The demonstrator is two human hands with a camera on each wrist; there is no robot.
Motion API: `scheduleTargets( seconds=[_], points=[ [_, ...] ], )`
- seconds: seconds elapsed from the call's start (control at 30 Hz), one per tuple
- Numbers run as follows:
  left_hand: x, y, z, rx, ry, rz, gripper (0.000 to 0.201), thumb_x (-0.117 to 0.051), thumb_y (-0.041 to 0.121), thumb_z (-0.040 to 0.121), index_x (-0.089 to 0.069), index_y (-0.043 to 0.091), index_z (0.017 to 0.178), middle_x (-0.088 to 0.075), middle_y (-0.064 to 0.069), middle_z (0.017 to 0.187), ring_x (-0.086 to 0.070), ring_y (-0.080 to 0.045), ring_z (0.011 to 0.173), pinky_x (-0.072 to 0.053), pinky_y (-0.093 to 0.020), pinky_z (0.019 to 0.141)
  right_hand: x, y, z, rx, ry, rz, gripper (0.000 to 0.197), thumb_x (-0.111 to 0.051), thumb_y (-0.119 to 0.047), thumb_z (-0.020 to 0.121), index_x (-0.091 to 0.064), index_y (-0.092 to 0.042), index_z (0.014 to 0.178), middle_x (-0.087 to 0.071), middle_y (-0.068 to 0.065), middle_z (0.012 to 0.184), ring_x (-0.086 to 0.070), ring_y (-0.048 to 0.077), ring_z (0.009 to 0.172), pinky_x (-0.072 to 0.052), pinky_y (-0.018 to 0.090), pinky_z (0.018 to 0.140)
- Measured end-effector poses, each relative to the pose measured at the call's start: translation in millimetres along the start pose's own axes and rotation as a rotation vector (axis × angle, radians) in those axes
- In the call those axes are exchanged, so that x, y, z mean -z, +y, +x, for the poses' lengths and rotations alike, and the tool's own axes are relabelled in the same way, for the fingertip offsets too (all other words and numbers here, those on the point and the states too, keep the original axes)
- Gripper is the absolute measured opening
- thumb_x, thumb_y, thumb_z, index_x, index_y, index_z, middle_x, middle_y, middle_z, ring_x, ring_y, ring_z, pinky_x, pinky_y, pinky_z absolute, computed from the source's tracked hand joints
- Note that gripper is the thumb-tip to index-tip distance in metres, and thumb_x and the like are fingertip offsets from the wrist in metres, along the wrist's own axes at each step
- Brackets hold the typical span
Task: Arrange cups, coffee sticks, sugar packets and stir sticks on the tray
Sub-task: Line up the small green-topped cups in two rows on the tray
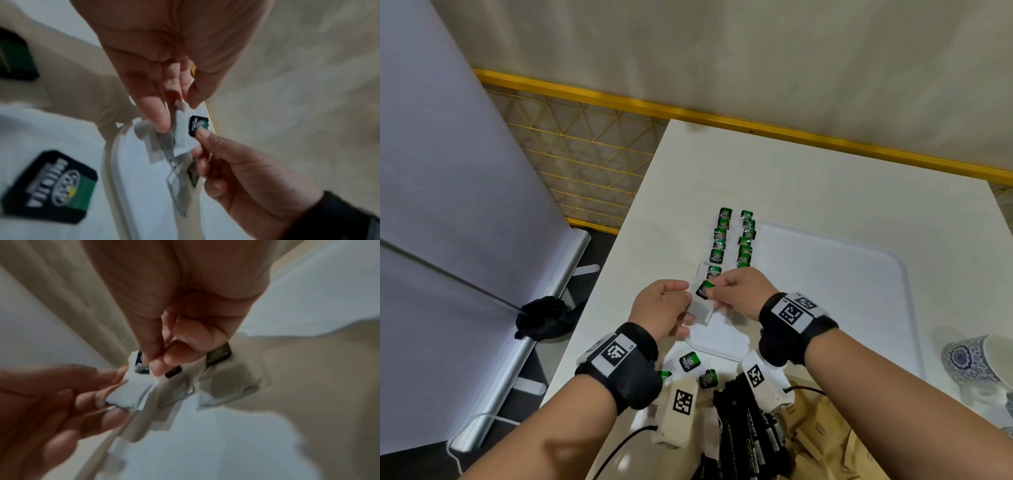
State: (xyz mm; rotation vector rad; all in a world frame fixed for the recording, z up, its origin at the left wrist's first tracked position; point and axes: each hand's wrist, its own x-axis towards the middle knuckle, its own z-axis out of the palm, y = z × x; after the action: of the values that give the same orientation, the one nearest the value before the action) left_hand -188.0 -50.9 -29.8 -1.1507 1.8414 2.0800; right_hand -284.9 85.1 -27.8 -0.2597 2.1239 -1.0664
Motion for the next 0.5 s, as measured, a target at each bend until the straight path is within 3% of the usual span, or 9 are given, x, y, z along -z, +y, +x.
scheduleTargets(
  seconds=[0.07, 0.13, 0.2, 0.27, 0.37, 0.5],
  points=[
    [3, -2, 1, -0.027, 0.025, 0.029, 0.014, -0.058, 0.004, 0.089, -0.06, 0.01, 0.101, -0.061, -0.012, 0.072, -0.054, -0.023, 0.053, -0.053, -0.035, 0.055, 1, 0, 2, -0.002, -0.006, -0.13, 0.019, -0.068, -0.02, 0.085, -0.069, -0.005, 0.073, -0.064, 0.001, 0.061, -0.051, 0.013, 0.051, -0.049, 0.028, 0.062],
    [6, -2, 2, -0.034, 0.045, 0.033, 0.01, -0.057, 0.0, 0.089, -0.06, 0.007, 0.096, -0.06, -0.011, 0.067, -0.052, -0.02, 0.047, -0.053, -0.032, 0.052, 0, -1, 5, 0.011, -0.004, -0.23, 0.017, -0.069, -0.019, 0.085, -0.067, -0.007, 0.073, -0.063, -0.004, 0.063, -0.054, 0.012, 0.055, -0.053, 0.03, 0.07],
    [5, -2, 1, -0.029, 0.03, 0.01, 0.009, -0.056, -0.003, 0.09, -0.06, 0.003, 0.093, -0.06, -0.012, 0.068, -0.053, -0.019, 0.046, -0.053, -0.027, 0.049, -1, -1, 8, 0.014, 0.018, -0.267, 0.013, -0.071, -0.021, 0.083, -0.063, -0.018, 0.074, -0.063, -0.009, 0.067, -0.059, 0.012, 0.063, -0.055, 0.03, 0.074],
    [1, 1, -2, -0.021, -0.016, -0.02, 0.009, -0.053, -0.004, 0.091, -0.06, 0.0, 0.094, -0.058, -0.016, 0.069, -0.05, -0.018, 0.047, -0.051, -0.025, 0.05, -1, -2, 8, 0.032, 0.047, -0.332, 0.017, -0.075, -0.027, 0.079, -0.058, -0.028, 0.077, -0.061, -0.01, 0.075, -0.061, 0.011, 0.07, -0.052, 0.027, 0.067],
    [-7, 4, -5, -0.006, -0.095, -0.055, 0.014, -0.047, -0.009, 0.092, -0.059, -0.003, 0.096, -0.055, -0.018, 0.072, -0.046, -0.019, 0.051, -0.045, -0.025, 0.052, 3, -2, 7, 0.078, 0.132, -0.394, 0.022, -0.075, -0.035, 0.077, -0.057, -0.024, 0.084, -0.055, -0.013, 0.077, -0.052, 0.006, 0.068, -0.038, 0.021, 0.056],
    [-15, 5, -6, 0.028, -0.141, -0.036, 0.019, -0.045, -0.012, 0.091, -0.058, -0.004, 0.101, -0.054, -0.02, 0.08, -0.047, -0.021, 0.058, -0.043, -0.027, 0.056, 12, -4, 16, 0.114, 0.254, -0.368, 0.008, -0.058, -0.022, 0.09, -0.064, -0.021, 0.096, -0.052, -0.014, 0.071, -0.052, 0.012, 0.071, -0.037, 0.021, 0.057]
  ],
)
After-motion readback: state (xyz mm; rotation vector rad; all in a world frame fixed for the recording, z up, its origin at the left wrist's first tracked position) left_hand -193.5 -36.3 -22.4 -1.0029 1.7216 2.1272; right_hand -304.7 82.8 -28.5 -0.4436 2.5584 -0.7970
